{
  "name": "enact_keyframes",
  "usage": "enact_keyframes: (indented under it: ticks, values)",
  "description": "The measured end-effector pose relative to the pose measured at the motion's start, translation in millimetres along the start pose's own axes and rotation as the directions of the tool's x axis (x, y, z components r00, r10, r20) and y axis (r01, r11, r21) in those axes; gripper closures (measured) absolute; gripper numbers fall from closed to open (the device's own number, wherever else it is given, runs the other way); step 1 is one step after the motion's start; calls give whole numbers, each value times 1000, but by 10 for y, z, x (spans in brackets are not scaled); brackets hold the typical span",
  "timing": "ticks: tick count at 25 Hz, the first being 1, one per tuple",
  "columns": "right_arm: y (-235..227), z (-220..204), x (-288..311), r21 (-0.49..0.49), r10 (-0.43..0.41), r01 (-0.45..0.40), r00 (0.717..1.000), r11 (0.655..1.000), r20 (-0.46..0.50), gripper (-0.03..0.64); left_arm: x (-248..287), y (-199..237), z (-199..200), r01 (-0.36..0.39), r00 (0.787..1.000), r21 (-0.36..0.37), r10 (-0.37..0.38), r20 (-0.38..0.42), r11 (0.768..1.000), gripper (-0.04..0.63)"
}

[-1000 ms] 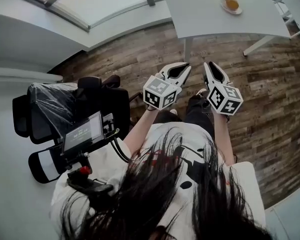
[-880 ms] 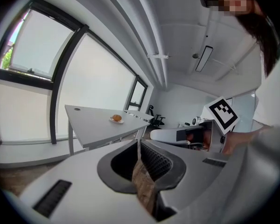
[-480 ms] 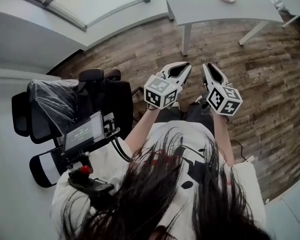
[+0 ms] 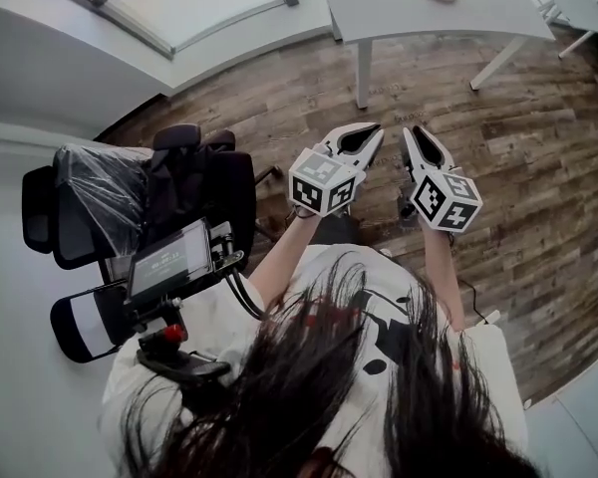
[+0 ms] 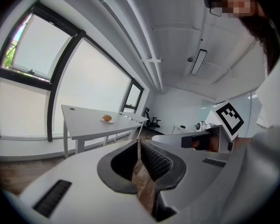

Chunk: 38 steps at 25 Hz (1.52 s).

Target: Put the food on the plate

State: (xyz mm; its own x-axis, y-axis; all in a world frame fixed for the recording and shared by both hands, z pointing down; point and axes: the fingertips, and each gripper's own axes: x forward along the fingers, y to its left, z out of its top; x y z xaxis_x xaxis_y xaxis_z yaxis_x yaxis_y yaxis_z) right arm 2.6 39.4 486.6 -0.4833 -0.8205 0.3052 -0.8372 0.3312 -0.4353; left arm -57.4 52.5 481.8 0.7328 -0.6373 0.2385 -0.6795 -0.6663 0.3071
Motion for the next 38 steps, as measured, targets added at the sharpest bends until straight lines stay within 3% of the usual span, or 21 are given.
enact_keyframes:
  ticks: [8, 15, 38]
  values:
    - [-298, -185, -853, -6, 30, -30, 999, 1000, -25, 518, 50, -860, -301, -26, 1000, -7, 26, 0, 1000, 589]
    - [-218, -497, -1670, -21, 97, -98, 995, 995, -26, 518, -303, -1629, -641, -84, 996, 7, 84, 21, 996, 589]
    - [-104, -647, -1471, -18, 150, -153, 982, 988, -118, 518, -381, -1485, -654, -159, 987, -15, 160, 11, 987, 589]
